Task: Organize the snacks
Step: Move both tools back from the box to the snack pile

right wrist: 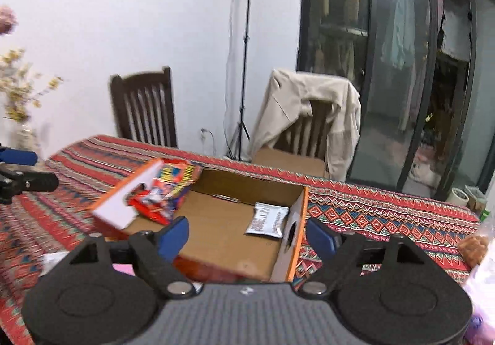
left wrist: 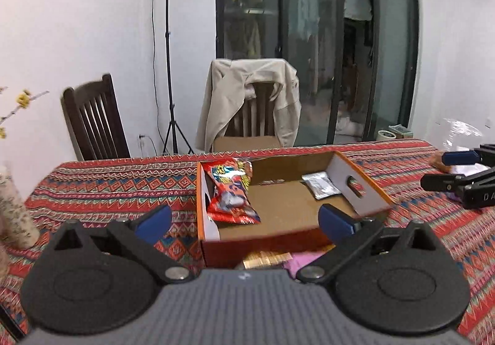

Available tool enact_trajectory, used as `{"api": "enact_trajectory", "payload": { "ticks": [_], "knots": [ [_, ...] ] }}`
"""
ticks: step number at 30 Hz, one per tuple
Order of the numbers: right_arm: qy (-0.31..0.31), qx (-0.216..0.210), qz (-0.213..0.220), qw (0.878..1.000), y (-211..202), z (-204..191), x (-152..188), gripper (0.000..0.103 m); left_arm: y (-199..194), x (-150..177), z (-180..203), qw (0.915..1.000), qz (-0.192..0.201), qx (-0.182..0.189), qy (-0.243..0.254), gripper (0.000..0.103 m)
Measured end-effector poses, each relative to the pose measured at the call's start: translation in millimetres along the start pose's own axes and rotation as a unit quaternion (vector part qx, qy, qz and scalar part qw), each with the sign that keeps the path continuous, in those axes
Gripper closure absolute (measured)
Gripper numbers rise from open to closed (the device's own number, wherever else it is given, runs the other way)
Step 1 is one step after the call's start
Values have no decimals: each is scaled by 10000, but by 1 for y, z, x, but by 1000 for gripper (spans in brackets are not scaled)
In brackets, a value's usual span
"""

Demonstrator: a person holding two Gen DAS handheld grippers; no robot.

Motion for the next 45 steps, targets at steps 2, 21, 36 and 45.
{"api": "enact_trajectory", "payload": {
  "ticks": [2,21,36,45],
  "knots": [
    [-3,-82,138,9999,-28,-5,11,18,-24,16,12,9998,165,40,65,0],
    [185,-236,154,9994,-160,-70,158,13,-137,161,35,9982,19,-263,-537,0],
    [357,-191,-329,9986,-155,-94,216,12,-117,188,21,9966,-402,-303,-653,0],
    [370,-160,-363,9985,-123,-91,200,12,-69,164,-6,9960,-512,-416,-604,0]
  ]
}}
Point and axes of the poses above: each gripper's, at about its wrist camera, not at the fingertips, and y roughly the way its jaws point, z to its right, x to its underside, the point moved 1 cm from there along y, roughly the way its jaws point, and after that the axes turned 4 degrees about x, right-handed, at the moved point
